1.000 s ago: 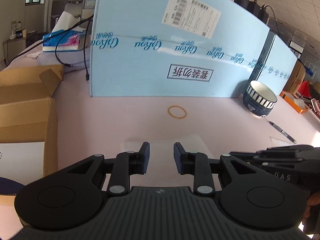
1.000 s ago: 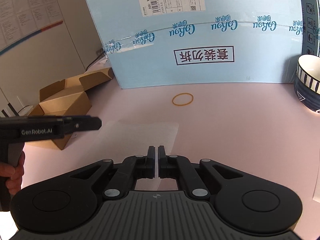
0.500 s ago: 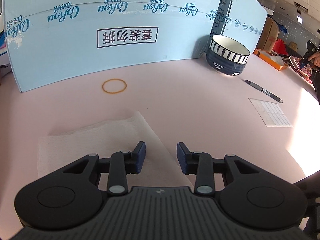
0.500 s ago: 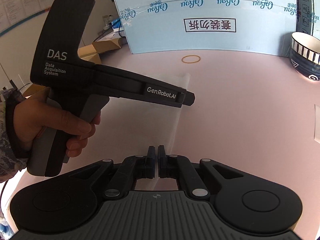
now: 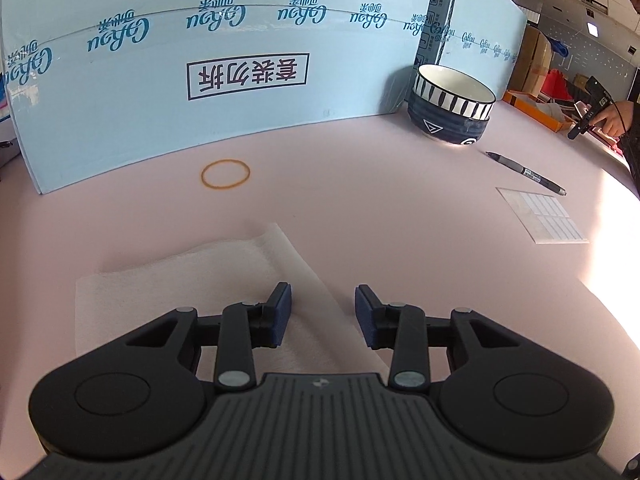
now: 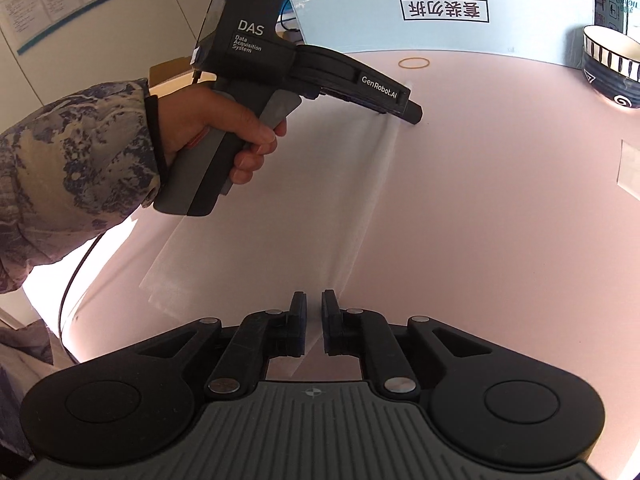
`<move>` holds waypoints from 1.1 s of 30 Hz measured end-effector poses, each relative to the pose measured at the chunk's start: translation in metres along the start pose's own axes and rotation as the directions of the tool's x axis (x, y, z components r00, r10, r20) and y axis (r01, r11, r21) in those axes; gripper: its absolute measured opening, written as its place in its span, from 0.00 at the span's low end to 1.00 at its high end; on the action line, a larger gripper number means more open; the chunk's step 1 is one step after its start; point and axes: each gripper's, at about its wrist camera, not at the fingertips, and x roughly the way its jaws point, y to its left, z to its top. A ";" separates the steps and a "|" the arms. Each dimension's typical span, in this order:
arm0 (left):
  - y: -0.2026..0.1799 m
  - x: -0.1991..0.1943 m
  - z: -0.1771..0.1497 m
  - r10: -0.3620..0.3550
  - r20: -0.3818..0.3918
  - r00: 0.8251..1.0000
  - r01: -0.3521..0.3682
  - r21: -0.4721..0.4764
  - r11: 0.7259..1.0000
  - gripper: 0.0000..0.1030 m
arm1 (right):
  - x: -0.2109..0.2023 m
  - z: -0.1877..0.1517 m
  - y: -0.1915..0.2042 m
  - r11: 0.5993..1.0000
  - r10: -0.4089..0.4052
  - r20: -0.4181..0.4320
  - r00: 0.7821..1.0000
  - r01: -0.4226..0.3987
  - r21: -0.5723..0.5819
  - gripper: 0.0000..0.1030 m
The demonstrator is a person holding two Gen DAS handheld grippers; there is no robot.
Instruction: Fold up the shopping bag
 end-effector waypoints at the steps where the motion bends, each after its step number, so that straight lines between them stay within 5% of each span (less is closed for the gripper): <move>1: -0.001 0.000 0.000 0.003 0.001 1.000 -0.003 0.005 1.000 0.32 | -0.002 -0.002 0.002 1.000 -0.004 -0.006 1.000 0.004 -0.011 0.10; 6: -0.002 0.001 0.001 0.008 0.002 1.000 -0.008 0.013 1.000 0.32 | -0.009 -0.005 0.003 0.999 -0.016 -0.016 1.000 0.015 -0.032 0.10; 10: -0.001 -0.023 0.008 0.006 0.038 0.999 -0.006 0.004 1.000 0.32 | -0.036 0.004 -0.002 0.999 -0.023 0.084 0.996 0.025 -0.029 0.10; 14: -0.006 -0.085 0.012 -0.012 0.154 0.988 -0.010 0.138 0.990 0.33 | -0.076 0.012 0.007 0.957 -0.055 0.154 0.987 0.096 -0.274 0.10; 16: -0.015 -0.122 0.001 -0.009 0.184 0.983 -0.046 0.293 0.955 0.35 | -0.086 0.011 0.014 0.897 -0.047 0.141 0.989 0.103 -0.429 0.10; 18: -0.025 -0.145 -0.014 -0.011 0.174 0.985 -0.065 0.425 0.903 0.39 | -0.086 0.005 0.021 0.792 -0.039 0.099 0.994 0.091 -0.604 0.10; 20: -0.038 -0.166 -0.040 -0.025 0.116 0.993 -0.045 0.564 0.825 0.41 | -0.080 -0.006 0.030 0.626 -0.042 0.051 0.998 0.066 -0.777 0.10; 23: -0.058 -0.180 -0.086 -0.011 0.023 1.000 -0.009 0.705 0.709 0.62 | -0.062 -0.025 0.033 0.391 -0.026 -0.002 1.000 0.008 -0.920 0.11; 24: -0.064 -0.184 -0.101 0.001 -0.001 1.000 0.000 0.739 0.674 0.64 | -0.058 -0.029 0.034 0.342 -0.019 -0.010 1.000 -0.003 -0.940 0.11; 27: -0.074 -0.188 -0.137 0.045 -0.042 0.998 0.007 0.795 0.607 0.66 | -0.040 -0.040 0.031 0.153 0.008 -0.027 1.000 -0.028 -0.988 0.13; 29: -0.075 -0.188 -0.150 0.080 -0.039 0.996 -0.015 0.815 0.580 0.67 | -0.032 -0.045 0.027 0.034 0.029 -0.028 0.999 -0.029 -0.999 0.29; 31: -0.074 -0.186 -0.156 0.102 -0.043 0.994 -0.021 0.833 0.552 0.68 | -0.029 -0.046 0.022 -0.073 0.049 -0.046 0.998 -0.042 -0.996 0.33; 33: -0.074 -0.187 -0.159 0.100 -0.057 0.993 -0.005 0.847 0.531 0.68 | -0.029 -0.043 0.020 -0.129 0.056 -0.071 0.996 -0.063 -0.990 0.33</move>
